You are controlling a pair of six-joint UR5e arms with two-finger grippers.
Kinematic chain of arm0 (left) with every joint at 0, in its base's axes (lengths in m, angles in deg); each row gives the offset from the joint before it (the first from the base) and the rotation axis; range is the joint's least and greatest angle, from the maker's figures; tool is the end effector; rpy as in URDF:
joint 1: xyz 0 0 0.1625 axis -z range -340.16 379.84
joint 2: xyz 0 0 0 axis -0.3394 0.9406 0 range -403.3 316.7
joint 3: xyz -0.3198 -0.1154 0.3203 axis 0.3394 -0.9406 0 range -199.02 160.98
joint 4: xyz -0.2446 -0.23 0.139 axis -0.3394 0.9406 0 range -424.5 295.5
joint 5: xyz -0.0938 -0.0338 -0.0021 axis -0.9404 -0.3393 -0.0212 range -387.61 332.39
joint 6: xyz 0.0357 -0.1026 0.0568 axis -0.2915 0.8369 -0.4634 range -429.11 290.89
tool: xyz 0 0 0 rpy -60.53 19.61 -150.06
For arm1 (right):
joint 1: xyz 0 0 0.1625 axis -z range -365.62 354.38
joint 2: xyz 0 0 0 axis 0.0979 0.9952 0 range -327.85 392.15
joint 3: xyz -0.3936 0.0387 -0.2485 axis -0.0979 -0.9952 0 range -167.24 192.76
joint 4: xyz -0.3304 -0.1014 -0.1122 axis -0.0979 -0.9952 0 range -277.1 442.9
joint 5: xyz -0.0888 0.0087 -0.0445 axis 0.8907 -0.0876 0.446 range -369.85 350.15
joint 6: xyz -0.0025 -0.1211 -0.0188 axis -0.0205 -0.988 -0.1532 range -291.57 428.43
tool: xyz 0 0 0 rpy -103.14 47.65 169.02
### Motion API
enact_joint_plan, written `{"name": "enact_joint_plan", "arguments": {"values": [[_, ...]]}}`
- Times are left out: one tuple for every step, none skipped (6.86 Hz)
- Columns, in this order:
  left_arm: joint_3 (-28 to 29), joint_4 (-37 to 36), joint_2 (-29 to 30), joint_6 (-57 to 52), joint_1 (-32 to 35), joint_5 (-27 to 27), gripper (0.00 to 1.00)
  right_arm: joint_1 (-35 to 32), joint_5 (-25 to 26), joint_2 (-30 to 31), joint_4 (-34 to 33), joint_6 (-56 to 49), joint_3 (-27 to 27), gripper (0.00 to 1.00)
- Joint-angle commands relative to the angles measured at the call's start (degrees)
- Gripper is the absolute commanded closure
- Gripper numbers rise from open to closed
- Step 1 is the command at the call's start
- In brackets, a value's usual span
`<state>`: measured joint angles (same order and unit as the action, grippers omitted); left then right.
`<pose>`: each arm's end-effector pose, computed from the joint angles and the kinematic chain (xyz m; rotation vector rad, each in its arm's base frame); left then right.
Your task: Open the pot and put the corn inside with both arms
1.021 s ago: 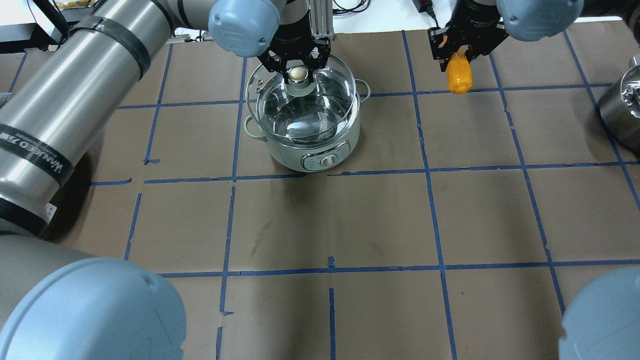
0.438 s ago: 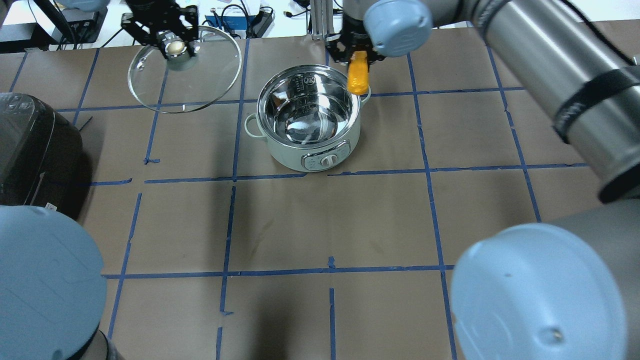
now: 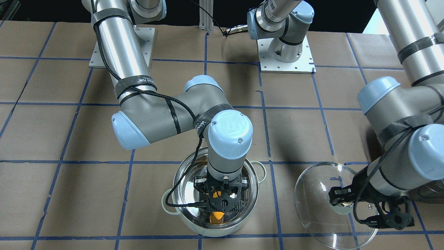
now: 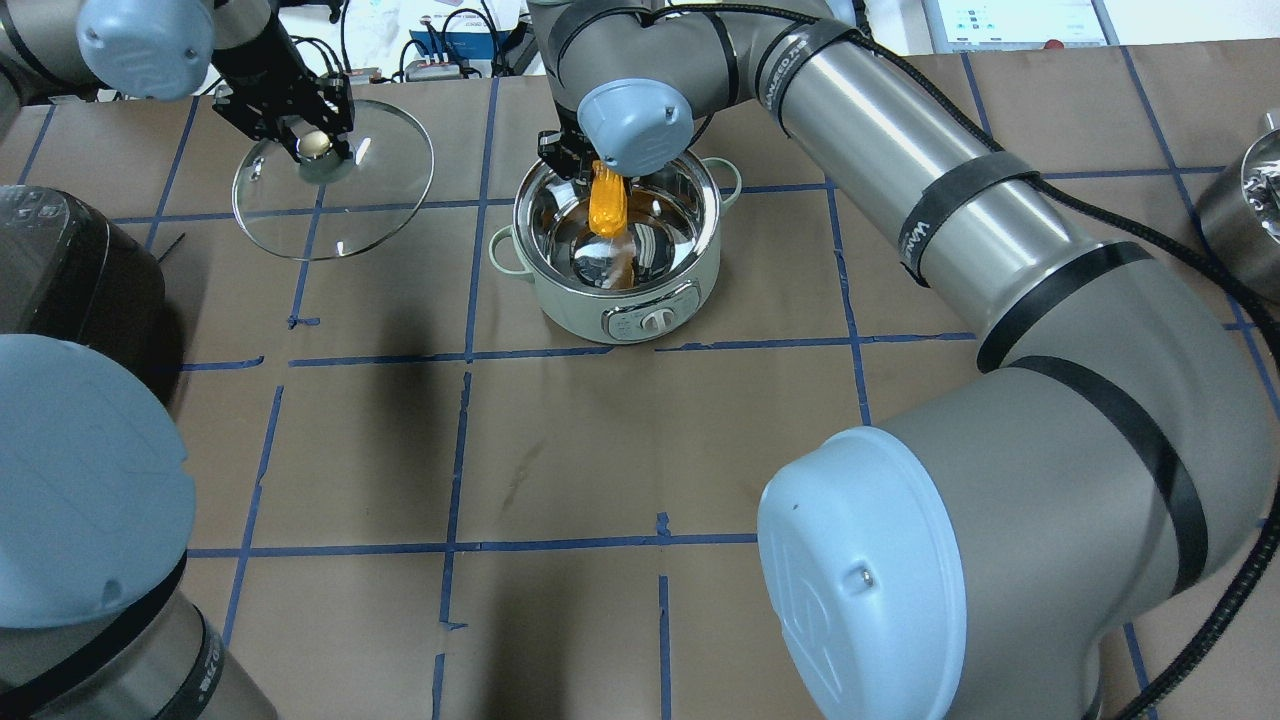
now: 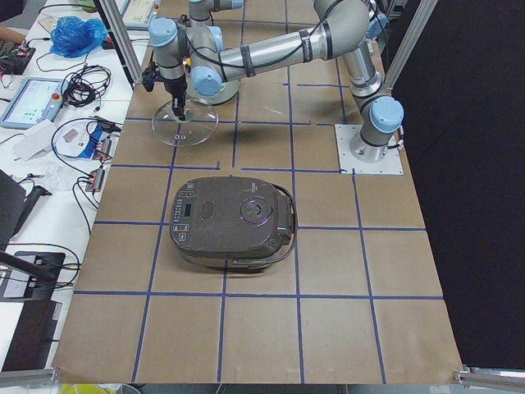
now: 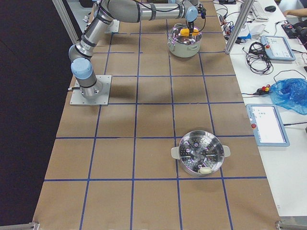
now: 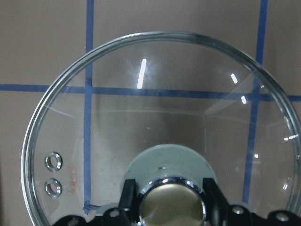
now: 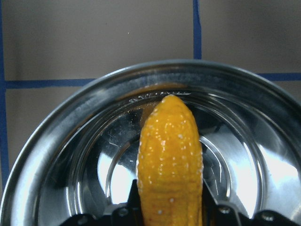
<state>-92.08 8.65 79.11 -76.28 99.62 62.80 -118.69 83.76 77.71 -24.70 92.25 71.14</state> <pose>-0.0099 -0.6915 0.3465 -0.0837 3.1295 -0.0356 0.4158 -0.6557 0.3074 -0.0246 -3.1128 0.1585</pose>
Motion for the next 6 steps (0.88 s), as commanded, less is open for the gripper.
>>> {"name": "enact_joint_plan", "arguments": {"values": [[-8.83, -9.13, 1.17, -0.66, -0.07, -0.32, 0.98, -0.21, -0.01, -0.65, -0.77, -0.79, 3.39, 0.78], [-10.95, -10.3, 1.08, -0.75, -0.07, -1.8, 0.98, -0.13, 0.43, -0.83, -0.86, -0.44, 3.93, 0.34], [-11.84, -10.49, 0.91, -0.66, 0.02, -3.38, 0.96, -0.04, 0.6, -0.74, -1.81, -0.18, 4.11, 0.0], [-12.02, -10.41, 0.73, -0.57, 0.11, -3.49, 0.55, 0.05, 0.52, -0.05, -1.82, -0.09, 3.59, 0.0], [-12.2, -10.4, 0.99, 0.04, 0.11, -3.57, 0.01, 1.09, 0.17, 2.66, -1.65, -0.79, 3.23, 0.0], [-12.02, -10.4, 0.73, -0.39, 0.02, -3.23, 0.0, 3.8, 0.25, 9.91, 0.87, -0.88, 4.8, 0.0]]}}
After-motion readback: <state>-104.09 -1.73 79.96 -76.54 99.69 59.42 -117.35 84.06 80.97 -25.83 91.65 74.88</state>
